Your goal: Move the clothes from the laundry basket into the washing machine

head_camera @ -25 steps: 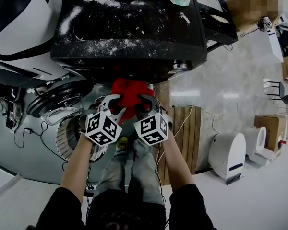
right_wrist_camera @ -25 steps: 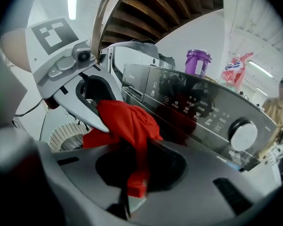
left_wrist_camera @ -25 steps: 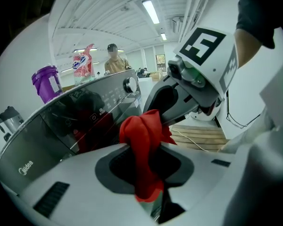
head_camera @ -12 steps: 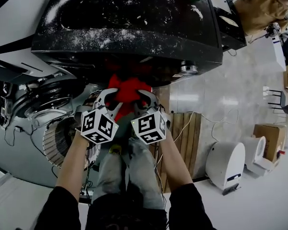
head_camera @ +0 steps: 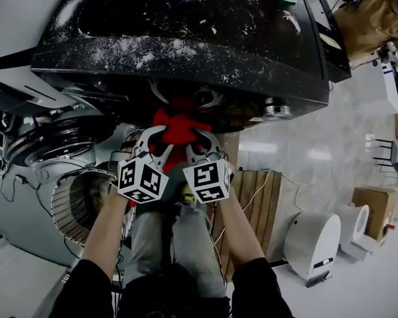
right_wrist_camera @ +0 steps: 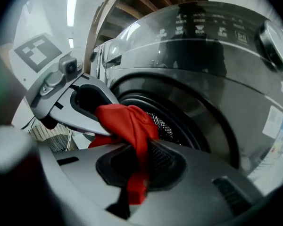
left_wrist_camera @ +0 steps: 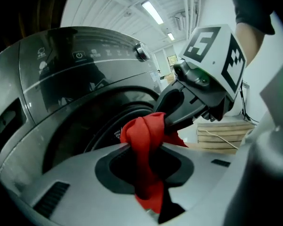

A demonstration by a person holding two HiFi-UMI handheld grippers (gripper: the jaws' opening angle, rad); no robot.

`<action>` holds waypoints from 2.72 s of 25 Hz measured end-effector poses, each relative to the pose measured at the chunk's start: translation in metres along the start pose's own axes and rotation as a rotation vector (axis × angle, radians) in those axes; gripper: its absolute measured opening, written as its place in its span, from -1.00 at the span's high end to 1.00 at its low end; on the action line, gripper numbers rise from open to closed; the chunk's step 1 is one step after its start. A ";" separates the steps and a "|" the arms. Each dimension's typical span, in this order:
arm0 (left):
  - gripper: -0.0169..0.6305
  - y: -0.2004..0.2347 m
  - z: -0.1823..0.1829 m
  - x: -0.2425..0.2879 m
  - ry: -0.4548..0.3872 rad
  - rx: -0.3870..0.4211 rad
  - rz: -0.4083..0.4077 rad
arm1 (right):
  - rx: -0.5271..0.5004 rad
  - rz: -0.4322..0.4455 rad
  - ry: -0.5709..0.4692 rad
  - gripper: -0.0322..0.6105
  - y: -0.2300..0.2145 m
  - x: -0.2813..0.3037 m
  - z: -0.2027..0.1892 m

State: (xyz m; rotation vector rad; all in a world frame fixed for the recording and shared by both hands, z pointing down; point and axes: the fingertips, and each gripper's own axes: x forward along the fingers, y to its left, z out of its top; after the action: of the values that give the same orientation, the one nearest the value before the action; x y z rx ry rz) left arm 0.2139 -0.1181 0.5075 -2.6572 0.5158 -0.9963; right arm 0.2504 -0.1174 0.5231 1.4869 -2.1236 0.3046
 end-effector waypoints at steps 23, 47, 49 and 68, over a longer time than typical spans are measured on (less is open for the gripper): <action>0.64 0.101 -0.079 0.164 -0.159 0.026 0.301 | -0.062 -0.214 -0.217 0.78 -0.080 0.181 -0.035; 0.18 0.137 -0.123 0.220 -0.212 -0.357 0.291 | 0.277 -0.260 -0.391 0.37 -0.129 0.210 -0.052; 0.18 0.134 -0.123 0.214 -0.222 -0.354 0.303 | 0.273 -0.257 -0.391 0.38 -0.124 0.205 -0.053; 0.91 0.119 -0.115 0.171 -0.304 -0.399 0.346 | 0.344 -0.270 -0.404 0.89 -0.114 0.174 -0.066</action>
State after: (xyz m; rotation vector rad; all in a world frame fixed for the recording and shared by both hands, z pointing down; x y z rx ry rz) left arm 0.2290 -0.3090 0.6487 -2.8334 1.1506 -0.4114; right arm 0.3297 -0.2693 0.6586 2.1665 -2.2084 0.2997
